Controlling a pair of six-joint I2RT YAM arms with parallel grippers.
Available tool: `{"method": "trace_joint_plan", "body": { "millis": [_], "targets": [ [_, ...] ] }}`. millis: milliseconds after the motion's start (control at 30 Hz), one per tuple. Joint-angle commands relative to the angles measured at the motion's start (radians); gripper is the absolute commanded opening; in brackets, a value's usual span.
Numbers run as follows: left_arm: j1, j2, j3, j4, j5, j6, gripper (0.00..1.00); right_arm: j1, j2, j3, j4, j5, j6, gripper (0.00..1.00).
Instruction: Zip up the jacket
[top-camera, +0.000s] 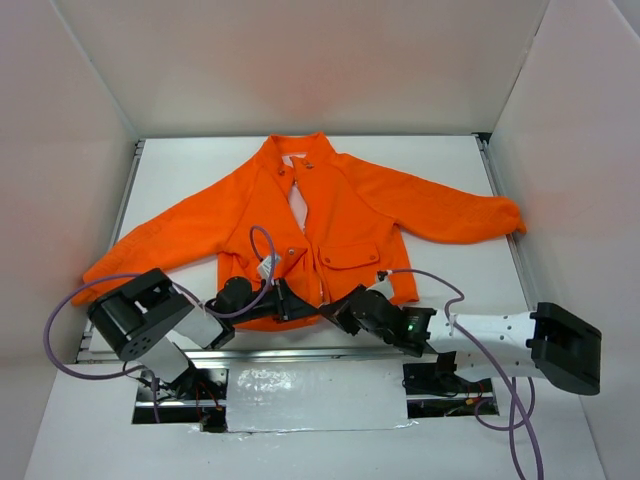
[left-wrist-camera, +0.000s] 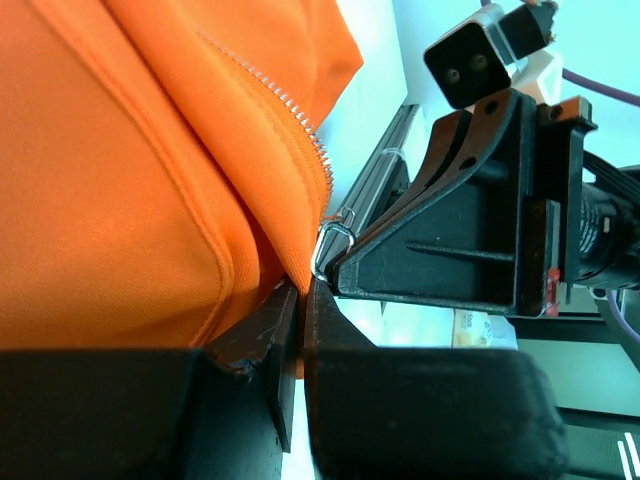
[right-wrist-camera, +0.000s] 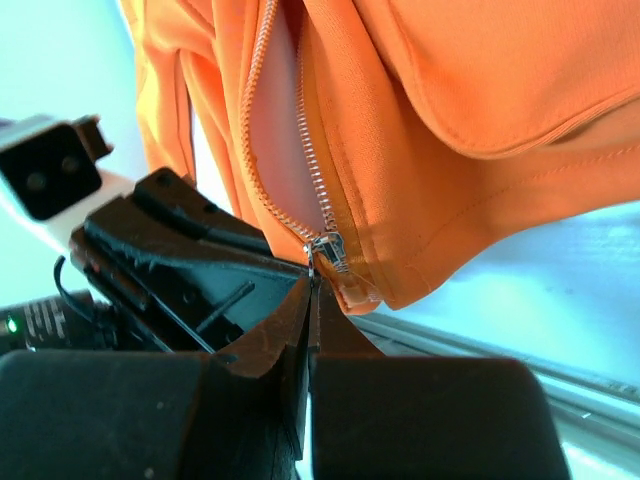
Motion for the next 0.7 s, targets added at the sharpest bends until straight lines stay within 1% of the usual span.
{"method": "trace_joint_plan", "body": {
  "millis": [0, 167, 267, 367, 433, 467, 533, 667],
  "targets": [
    [-0.021, -0.064, -0.004, 0.157, 0.058, 0.061, 0.0, -0.011, -0.027, 0.071, -0.207, 0.04, 0.076, 0.0],
    [-0.041, -0.113, 0.002, 0.066, 0.027, 0.1, 0.0, -0.043, -0.06, 0.059, -0.154, -0.022, 0.116, 0.0],
    [-0.055, -0.124, -0.001, 0.04, 0.009, 0.112, 0.0, -0.063, -0.071, 0.062, -0.178, -0.051, 0.18, 0.0],
    [-0.069, -0.125, -0.012, 0.035, -0.008, 0.115, 0.0, -0.096, -0.102, 0.042, -0.183, -0.095, 0.251, 0.0],
    [-0.078, -0.128, -0.024, 0.037, -0.025, 0.115, 0.0, -0.101, -0.132, 0.036, -0.196, -0.089, 0.309, 0.0],
    [-0.081, -0.128, -0.026, 0.034, -0.03, 0.117, 0.0, -0.103, -0.14, 0.041, -0.242, -0.085, 0.353, 0.0],
    [-0.095, -0.134, -0.029, 0.029, -0.047, 0.121, 0.0, -0.113, -0.154, 0.059, -0.281, -0.085, 0.393, 0.0],
    [-0.112, -0.15, -0.04, 0.026, -0.079, 0.126, 0.0, -0.132, -0.156, 0.032, -0.227, -0.135, 0.472, 0.0]
  ]
}}
